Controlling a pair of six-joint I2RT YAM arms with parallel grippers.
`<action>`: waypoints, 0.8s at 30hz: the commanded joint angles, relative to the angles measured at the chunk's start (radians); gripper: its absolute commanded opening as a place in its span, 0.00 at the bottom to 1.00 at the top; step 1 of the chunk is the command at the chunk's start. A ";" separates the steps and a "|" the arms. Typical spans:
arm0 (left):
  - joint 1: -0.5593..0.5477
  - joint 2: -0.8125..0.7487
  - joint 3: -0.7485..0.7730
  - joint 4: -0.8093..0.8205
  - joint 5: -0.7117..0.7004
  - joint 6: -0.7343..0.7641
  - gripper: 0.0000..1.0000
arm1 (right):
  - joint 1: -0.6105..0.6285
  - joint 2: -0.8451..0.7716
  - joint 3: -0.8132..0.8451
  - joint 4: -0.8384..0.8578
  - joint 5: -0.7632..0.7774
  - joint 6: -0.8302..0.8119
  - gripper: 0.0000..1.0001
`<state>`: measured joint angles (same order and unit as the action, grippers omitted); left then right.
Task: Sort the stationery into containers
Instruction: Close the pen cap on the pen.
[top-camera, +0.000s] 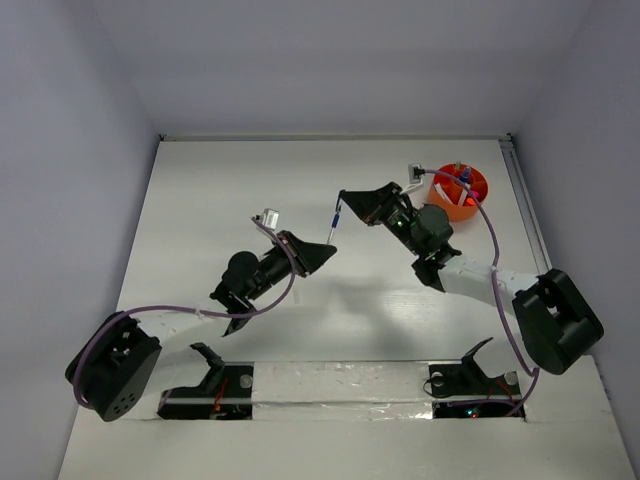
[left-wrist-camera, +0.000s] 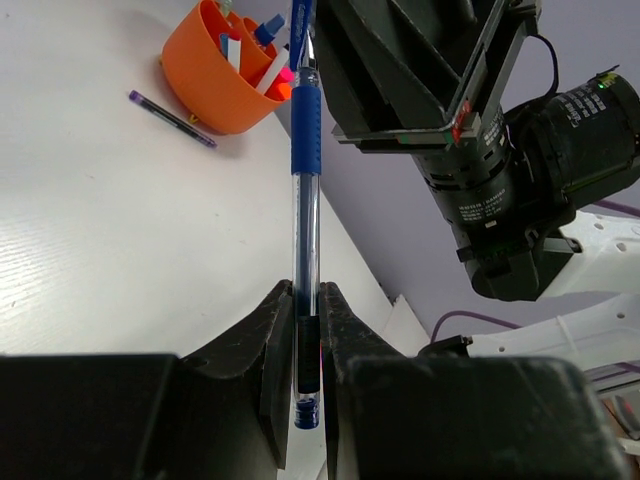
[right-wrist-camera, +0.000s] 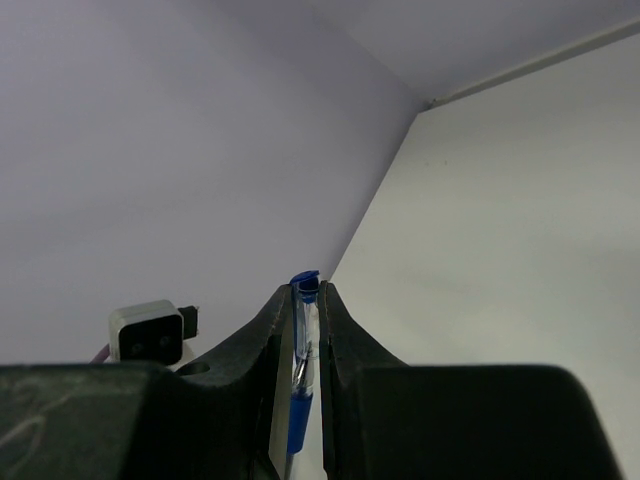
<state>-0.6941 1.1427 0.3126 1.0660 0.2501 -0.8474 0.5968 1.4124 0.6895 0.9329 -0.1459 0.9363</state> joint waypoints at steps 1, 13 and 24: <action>-0.001 0.020 0.059 0.087 -0.031 0.030 0.00 | 0.008 -0.021 -0.016 0.076 -0.035 0.024 0.06; -0.001 0.075 0.108 0.118 -0.061 0.074 0.00 | 0.035 -0.093 -0.059 0.040 -0.081 0.070 0.05; -0.001 0.020 0.157 0.048 -0.031 0.087 0.00 | 0.044 -0.154 -0.111 -0.144 -0.121 -0.070 0.00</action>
<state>-0.7078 1.2083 0.3889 1.0653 0.2836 -0.7692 0.6018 1.2942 0.6239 0.8837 -0.1387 0.9333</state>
